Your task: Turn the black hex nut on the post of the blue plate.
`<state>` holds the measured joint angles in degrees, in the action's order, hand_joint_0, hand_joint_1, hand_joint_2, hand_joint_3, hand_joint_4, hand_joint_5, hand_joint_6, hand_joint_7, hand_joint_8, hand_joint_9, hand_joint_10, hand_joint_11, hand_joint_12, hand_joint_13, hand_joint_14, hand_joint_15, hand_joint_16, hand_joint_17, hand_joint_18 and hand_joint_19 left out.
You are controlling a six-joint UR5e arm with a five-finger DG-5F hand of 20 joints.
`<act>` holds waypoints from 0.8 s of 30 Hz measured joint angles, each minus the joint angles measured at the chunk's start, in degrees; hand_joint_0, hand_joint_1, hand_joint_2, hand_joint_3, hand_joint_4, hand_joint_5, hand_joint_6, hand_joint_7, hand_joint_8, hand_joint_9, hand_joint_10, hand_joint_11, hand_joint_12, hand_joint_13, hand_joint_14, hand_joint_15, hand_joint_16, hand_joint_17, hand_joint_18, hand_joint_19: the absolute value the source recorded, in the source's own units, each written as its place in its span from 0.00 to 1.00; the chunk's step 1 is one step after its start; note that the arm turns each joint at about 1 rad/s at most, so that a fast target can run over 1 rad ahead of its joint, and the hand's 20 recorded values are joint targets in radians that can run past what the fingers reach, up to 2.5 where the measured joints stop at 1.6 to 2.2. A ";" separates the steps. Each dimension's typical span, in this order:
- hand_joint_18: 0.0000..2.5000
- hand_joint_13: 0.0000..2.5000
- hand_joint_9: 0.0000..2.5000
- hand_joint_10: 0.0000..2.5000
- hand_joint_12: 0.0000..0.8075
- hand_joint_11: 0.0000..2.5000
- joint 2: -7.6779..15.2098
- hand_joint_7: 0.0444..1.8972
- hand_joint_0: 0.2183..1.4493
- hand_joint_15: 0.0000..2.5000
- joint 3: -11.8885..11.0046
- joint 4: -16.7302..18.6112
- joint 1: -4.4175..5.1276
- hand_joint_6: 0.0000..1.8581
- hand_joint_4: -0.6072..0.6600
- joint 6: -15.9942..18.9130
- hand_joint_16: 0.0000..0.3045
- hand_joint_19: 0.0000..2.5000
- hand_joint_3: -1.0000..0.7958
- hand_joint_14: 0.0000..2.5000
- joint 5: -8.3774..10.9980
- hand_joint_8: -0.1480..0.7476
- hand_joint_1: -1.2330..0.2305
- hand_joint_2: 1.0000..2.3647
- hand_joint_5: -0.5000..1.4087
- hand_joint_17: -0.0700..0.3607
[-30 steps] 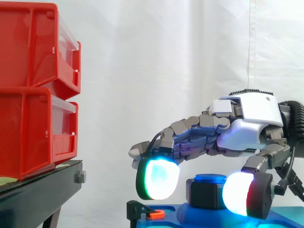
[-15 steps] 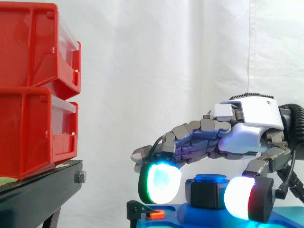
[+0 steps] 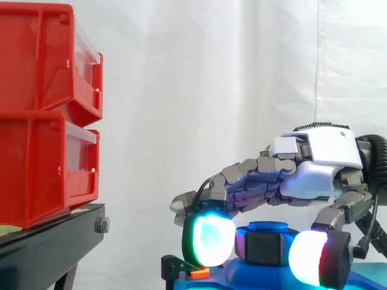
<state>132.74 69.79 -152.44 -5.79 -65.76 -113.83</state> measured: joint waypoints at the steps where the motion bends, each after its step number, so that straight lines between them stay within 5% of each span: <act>1: 0.11 0.08 0.06 0.00 0.46 0.00 0.01 0.52 0.24 0.05 0.03 -0.13 0.00 0.27 0.70 -0.06 0.17 0.15 0.28 0.00 0.01 0.43 0.28 0.00 0.14 0.43; 15: 0.11 0.09 0.06 0.00 0.46 0.00 -0.01 0.53 0.24 0.05 0.16 -0.38 -0.03 0.27 0.71 -0.16 0.17 0.15 0.28 0.00 -0.05 0.43 0.31 0.00 0.14 0.43; 24: 0.13 0.09 0.07 0.00 0.53 0.01 -0.01 0.47 0.12 0.04 0.16 -0.07 -0.01 0.27 0.72 -0.16 0.21 0.14 0.28 0.00 0.00 0.49 0.33 0.00 0.13 0.49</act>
<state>132.72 69.95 -152.52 -5.81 -65.92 -113.83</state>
